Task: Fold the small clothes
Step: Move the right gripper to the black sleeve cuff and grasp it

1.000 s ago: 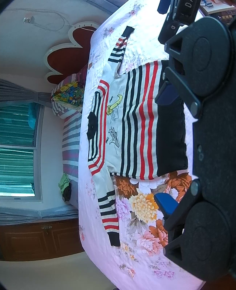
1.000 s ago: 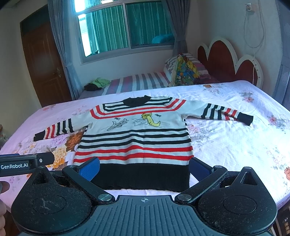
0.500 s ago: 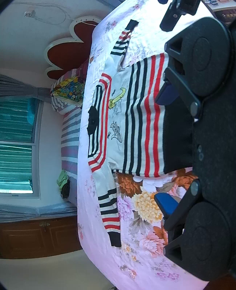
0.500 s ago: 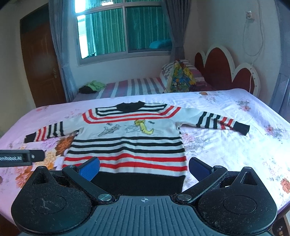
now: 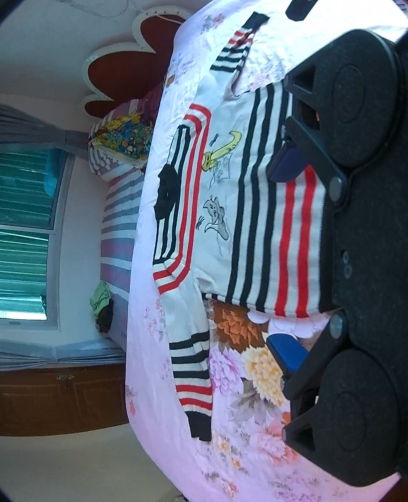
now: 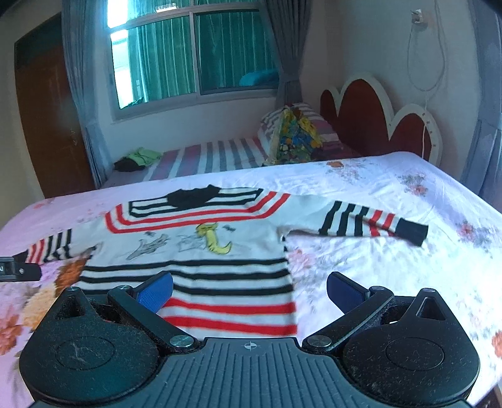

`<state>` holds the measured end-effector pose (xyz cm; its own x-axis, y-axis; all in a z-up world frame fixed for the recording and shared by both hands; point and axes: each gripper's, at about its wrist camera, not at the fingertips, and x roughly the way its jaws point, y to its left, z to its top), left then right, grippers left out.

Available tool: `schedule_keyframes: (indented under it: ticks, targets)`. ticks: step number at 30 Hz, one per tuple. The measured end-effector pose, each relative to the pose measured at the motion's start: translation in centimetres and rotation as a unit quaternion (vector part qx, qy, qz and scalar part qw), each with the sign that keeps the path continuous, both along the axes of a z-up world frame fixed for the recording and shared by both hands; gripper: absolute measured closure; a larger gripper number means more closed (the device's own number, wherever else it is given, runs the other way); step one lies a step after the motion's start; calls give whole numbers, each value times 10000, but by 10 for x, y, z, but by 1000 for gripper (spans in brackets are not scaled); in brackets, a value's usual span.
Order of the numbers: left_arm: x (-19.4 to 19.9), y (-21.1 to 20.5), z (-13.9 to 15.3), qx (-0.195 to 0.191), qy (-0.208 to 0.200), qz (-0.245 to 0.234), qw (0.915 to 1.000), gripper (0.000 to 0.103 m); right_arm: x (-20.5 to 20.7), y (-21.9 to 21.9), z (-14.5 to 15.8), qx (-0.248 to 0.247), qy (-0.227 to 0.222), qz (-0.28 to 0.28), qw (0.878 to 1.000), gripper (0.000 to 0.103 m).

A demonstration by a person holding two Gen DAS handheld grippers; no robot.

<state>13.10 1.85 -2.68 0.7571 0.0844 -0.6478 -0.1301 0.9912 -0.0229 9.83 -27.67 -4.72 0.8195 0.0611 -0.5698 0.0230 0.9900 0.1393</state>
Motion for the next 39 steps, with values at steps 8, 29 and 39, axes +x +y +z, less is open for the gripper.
schedule_keyframes:
  ticks: [8,29,39]
  targets:
    - [57,-18,-22,95,186,70,9998,1,61,-45,-22,295,-15,-41,9996,0]
    - [182,-70,-77,181,739,362,9964,3,216,-214,-142,1229,1419,-1174,9752,50]
    - [204,-83,-95,373,908,450,9941,3,249,-271,-170,1654,1524,-1833,9570,50]
